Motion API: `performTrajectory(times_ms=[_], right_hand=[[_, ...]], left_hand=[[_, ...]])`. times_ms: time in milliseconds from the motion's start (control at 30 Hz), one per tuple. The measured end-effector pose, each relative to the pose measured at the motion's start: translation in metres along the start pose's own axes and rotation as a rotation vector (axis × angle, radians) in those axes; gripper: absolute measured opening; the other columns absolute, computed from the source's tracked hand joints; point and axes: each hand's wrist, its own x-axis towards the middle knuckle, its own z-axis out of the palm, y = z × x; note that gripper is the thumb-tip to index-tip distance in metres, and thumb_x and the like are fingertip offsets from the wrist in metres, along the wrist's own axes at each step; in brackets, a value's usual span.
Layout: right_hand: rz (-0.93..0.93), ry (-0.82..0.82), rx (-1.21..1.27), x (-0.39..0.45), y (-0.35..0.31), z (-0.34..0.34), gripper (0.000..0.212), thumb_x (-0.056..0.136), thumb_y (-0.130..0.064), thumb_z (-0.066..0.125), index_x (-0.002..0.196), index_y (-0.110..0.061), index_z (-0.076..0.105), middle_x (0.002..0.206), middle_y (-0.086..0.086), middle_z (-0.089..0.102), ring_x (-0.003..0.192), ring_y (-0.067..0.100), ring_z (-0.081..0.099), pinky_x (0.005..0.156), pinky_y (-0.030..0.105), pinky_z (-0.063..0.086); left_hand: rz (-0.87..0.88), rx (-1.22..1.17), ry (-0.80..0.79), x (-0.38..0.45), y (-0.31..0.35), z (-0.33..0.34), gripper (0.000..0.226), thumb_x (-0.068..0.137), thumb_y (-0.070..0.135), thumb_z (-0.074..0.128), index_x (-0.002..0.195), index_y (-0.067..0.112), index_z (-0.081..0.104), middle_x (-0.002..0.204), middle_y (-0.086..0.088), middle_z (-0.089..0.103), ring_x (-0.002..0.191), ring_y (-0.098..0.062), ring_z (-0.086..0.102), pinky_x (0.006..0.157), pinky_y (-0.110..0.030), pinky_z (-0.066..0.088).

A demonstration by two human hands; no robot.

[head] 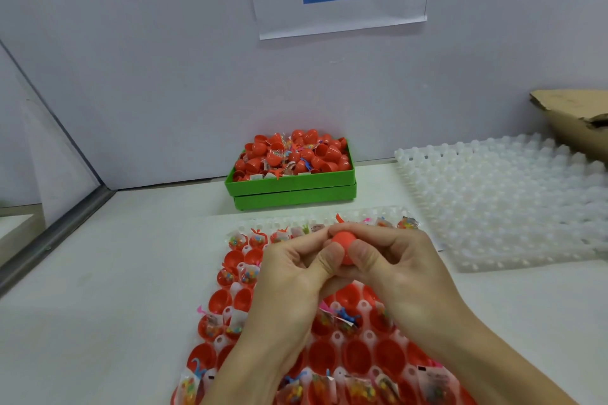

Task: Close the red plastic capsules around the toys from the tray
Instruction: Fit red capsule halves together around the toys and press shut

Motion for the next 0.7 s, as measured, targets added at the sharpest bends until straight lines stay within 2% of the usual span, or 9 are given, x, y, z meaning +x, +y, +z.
performTrajectory(times_ms=[100,300,400,500,567,633,700], right_hand=[[0.017,-0.004,0.016,0.0,0.002,0.0,0.023,0.076,-0.021,0.063,0.093,-0.017,0.077,0.095,0.006,0.078,0.095,0.025,0.074,0.079,0.033,0.061],[0.007,0.002,0.016,0.0,0.003,-0.002,0.021,0.079,-0.015,0.064,0.095,-0.013,0.077,0.097,0.01,0.077,0.099,0.028,0.073,0.085,0.039,0.059],[-0.032,0.012,-0.067,0.001,-0.001,-0.004,0.024,0.084,0.004,0.066,0.096,-0.014,0.076,0.094,0.004,0.078,0.093,0.018,0.074,0.08,0.025,0.057],[-0.079,0.007,-0.108,0.001,-0.005,-0.005,0.032,0.081,0.007,0.069,0.095,-0.021,0.076,0.091,-0.001,0.078,0.089,0.015,0.074,0.077,0.018,0.056],[-0.091,0.039,-0.1,0.002,-0.005,-0.007,0.034,0.077,0.008,0.072,0.096,-0.02,0.075,0.09,0.001,0.078,0.086,0.021,0.075,0.076,0.02,0.058],[-0.104,0.076,-0.104,0.003,-0.005,-0.009,0.036,0.074,0.008,0.076,0.096,-0.02,0.075,0.088,0.001,0.078,0.083,0.02,0.075,0.073,0.021,0.059],[-0.139,0.093,-0.186,0.003,-0.004,-0.01,0.037,0.071,0.002,0.081,0.098,-0.023,0.075,0.089,-0.001,0.078,0.085,0.018,0.075,0.078,0.027,0.06]], left_hand=[[0.012,0.006,0.042,-0.001,-0.001,0.0,0.042,0.065,0.037,0.074,0.101,0.015,0.077,0.097,-0.015,0.076,0.093,-0.031,0.073,0.078,-0.035,0.06],[0.032,-0.006,0.062,-0.002,-0.001,0.002,0.039,0.066,0.032,0.073,0.099,0.014,0.077,0.097,-0.014,0.076,0.094,-0.029,0.073,0.076,-0.031,0.06],[0.023,-0.043,0.032,-0.002,0.0,0.003,0.033,0.071,0.028,0.077,0.101,0.016,0.078,0.102,-0.012,0.075,0.1,-0.027,0.072,0.08,-0.032,0.058],[-0.041,-0.119,0.019,0.0,0.001,0.004,0.035,0.077,0.022,0.071,0.111,0.012,0.074,0.104,-0.014,0.074,0.102,-0.025,0.071,0.08,-0.035,0.059],[-0.086,-0.115,0.037,0.0,0.001,0.003,0.04,0.079,0.018,0.065,0.117,0.005,0.066,0.099,-0.017,0.074,0.096,-0.027,0.072,0.075,-0.037,0.061],[-0.111,-0.097,0.037,0.0,0.002,0.003,0.04,0.079,0.018,0.065,0.115,0.0,0.062,0.093,-0.02,0.074,0.088,-0.03,0.073,0.07,-0.036,0.061],[-0.12,-0.135,0.031,-0.001,0.004,0.002,0.036,0.078,0.014,0.065,0.111,0.0,0.063,0.088,-0.02,0.074,0.082,-0.029,0.074,0.067,-0.033,0.06]])
